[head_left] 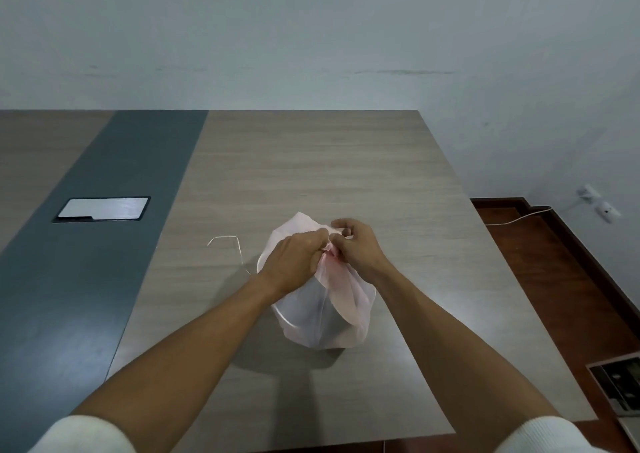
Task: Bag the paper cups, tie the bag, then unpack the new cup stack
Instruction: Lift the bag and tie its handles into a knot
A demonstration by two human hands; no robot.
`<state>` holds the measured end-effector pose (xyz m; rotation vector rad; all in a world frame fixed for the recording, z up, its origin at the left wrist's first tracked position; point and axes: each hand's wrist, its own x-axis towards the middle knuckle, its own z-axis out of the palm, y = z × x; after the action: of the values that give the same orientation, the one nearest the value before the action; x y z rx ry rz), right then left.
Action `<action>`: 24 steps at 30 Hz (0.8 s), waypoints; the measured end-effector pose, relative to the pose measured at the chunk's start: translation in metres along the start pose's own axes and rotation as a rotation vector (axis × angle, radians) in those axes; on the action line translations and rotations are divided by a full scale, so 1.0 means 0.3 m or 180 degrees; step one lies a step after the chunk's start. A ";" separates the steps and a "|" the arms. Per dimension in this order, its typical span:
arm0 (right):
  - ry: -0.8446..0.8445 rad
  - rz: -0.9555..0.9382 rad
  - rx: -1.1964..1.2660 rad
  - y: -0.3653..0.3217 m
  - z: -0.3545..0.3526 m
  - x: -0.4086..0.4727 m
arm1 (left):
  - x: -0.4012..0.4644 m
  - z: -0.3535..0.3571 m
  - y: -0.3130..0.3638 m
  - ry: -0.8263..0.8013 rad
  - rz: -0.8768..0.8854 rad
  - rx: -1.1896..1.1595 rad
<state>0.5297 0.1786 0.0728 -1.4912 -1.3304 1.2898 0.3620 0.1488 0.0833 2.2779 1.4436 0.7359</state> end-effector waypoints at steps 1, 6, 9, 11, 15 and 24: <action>0.0015 -0.0026 0.0014 0.001 0.000 -0.003 | 0.013 -0.004 0.004 -0.0057 -0.0343 -0.0344; 0.0266 -0.0244 0.0183 0.029 0.022 -0.026 | 0.052 -0.043 0.005 -0.0399 -0.1412 -0.2404; 0.0185 -0.0262 0.0267 0.045 0.009 -0.038 | 0.049 -0.045 -0.024 -0.0281 -0.1653 -0.2710; 0.0031 -0.0398 -0.0078 0.047 -0.009 -0.057 | 0.050 -0.035 -0.041 -0.0130 -0.1776 -0.2763; -0.0204 -0.0576 -0.0582 0.052 -0.009 -0.057 | 0.054 -0.031 -0.044 -0.0087 -0.1861 -0.2800; -0.0245 -0.0901 -0.1894 0.049 -0.086 -0.047 | 0.063 -0.075 -0.106 0.0510 -0.2110 -0.1538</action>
<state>0.5588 0.1644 0.0671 -1.5600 -2.0134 0.8091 0.3321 0.1796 0.0889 1.2947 1.7180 0.9238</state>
